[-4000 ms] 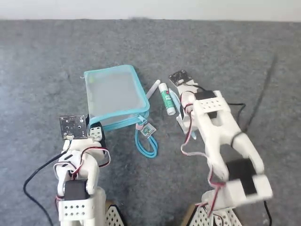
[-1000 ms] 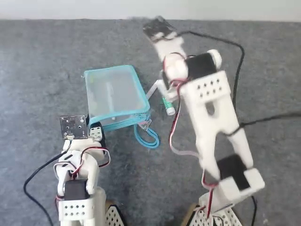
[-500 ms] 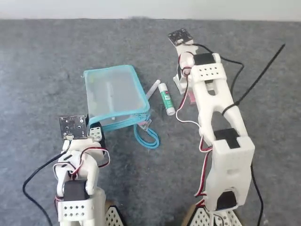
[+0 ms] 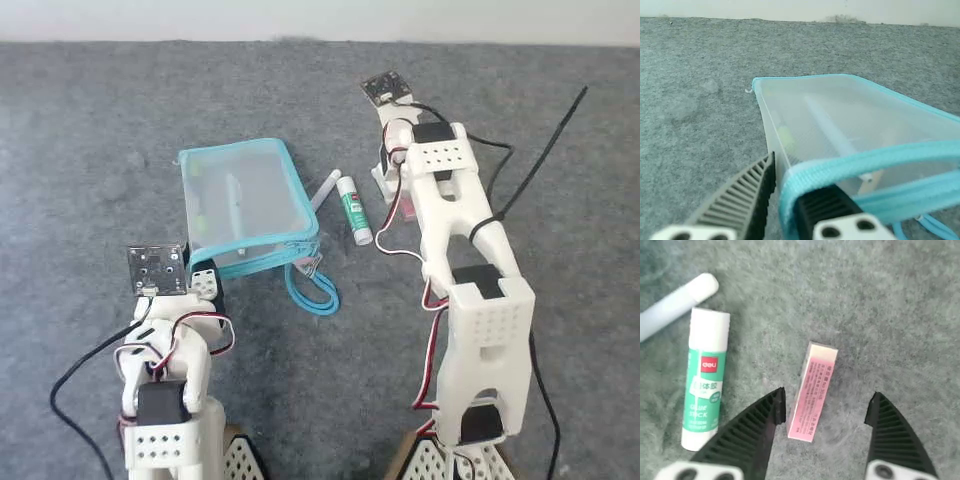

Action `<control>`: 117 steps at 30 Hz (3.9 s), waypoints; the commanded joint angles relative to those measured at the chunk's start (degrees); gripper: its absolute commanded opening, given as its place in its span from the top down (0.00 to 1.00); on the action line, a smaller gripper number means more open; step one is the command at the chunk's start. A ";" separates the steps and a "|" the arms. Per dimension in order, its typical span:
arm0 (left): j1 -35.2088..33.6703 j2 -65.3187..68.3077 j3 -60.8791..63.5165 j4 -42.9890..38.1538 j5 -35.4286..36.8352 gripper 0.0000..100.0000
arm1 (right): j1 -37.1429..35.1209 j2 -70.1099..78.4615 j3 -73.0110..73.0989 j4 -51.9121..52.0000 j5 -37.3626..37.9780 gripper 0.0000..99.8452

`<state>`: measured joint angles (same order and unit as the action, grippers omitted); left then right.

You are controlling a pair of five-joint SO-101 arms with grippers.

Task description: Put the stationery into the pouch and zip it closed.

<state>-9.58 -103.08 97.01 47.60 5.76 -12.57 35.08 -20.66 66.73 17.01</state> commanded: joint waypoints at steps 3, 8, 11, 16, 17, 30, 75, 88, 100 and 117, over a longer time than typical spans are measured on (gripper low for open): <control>0.18 -1.05 -0.57 0.09 -0.35 0.99 | 0.66 1.71 -0.35 -0.84 0.97 0.74; 0.18 -1.05 -0.57 0.26 -0.35 0.99 | 1.36 4.00 -0.35 -0.84 0.88 0.74; 0.18 -1.05 -0.57 0.35 -0.35 0.99 | 2.33 4.62 -0.35 -0.31 0.79 0.74; 0.18 -1.05 -0.57 0.35 -0.35 0.99 | 4.26 4.70 -0.35 -0.40 1.14 0.90; 0.18 -1.05 -0.57 0.35 -0.35 0.99 | 4.44 4.70 -0.35 -0.31 0.97 0.94; 0.18 -1.05 -0.57 0.35 -0.35 0.99 | 3.03 -11.82 -1.58 20.35 0.79 0.99; 0.18 -1.05 -0.57 0.00 -0.44 0.99 | -34.15 -24.75 -1.05 28.79 -3.96 0.99; 0.18 -1.05 -0.57 0.09 -0.44 0.99 | -33.98 -12.09 -18.29 27.74 -11.78 0.99; 0.53 -1.05 -0.57 0.09 -2.20 0.99 | -34.15 -10.77 -19.78 23.69 -11.60 0.95; 0.53 -1.14 -0.57 0.00 -2.20 0.99 | -33.98 -13.32 -20.22 23.43 -10.90 0.87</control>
<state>-9.85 -103.08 97.01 47.60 4.18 -46.59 24.79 -36.48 92.57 4.62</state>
